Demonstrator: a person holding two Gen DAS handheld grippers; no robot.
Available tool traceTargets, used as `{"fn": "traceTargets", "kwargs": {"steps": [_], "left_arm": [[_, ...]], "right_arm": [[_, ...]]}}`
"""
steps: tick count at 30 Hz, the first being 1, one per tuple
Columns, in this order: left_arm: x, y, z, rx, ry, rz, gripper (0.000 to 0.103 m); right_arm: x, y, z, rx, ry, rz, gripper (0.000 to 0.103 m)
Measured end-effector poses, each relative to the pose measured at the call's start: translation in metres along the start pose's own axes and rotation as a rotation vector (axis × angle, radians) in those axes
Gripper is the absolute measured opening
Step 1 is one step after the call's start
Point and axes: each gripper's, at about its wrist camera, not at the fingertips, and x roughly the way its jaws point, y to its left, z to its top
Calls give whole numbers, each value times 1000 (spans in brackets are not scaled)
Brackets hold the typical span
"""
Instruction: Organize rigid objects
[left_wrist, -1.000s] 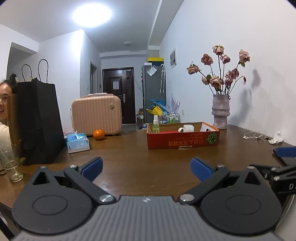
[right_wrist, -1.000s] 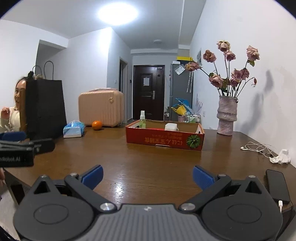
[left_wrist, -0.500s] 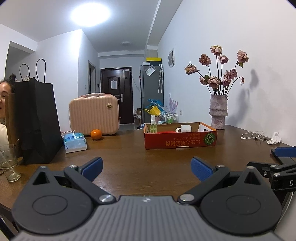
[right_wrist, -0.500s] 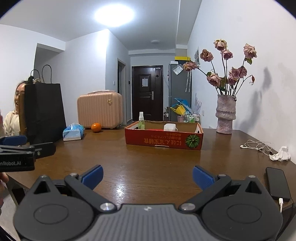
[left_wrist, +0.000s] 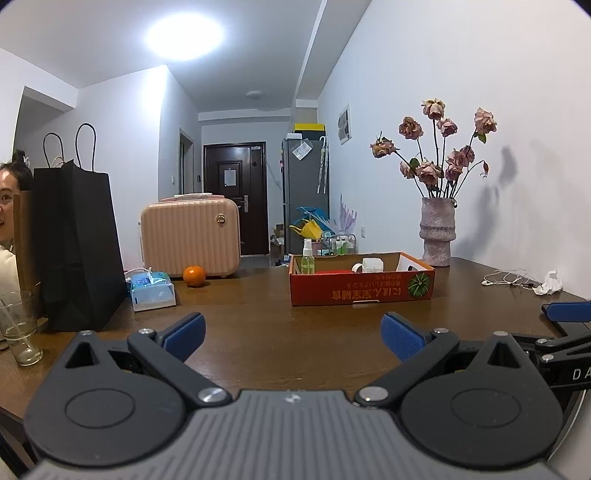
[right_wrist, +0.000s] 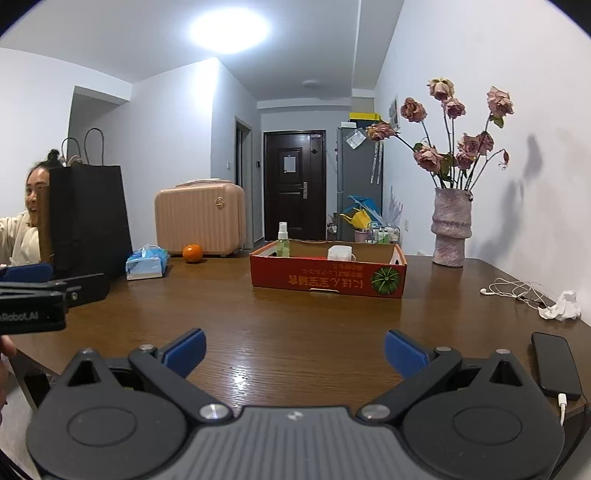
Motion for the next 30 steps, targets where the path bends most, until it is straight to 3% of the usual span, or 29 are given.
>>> {"fn": "traceTargets", "kwargs": {"steps": [30], "left_arm": [[2,-1,1,13,3,-16,103]], "right_arm": [[0,-3,-2,13,-1,-4,103]]}}
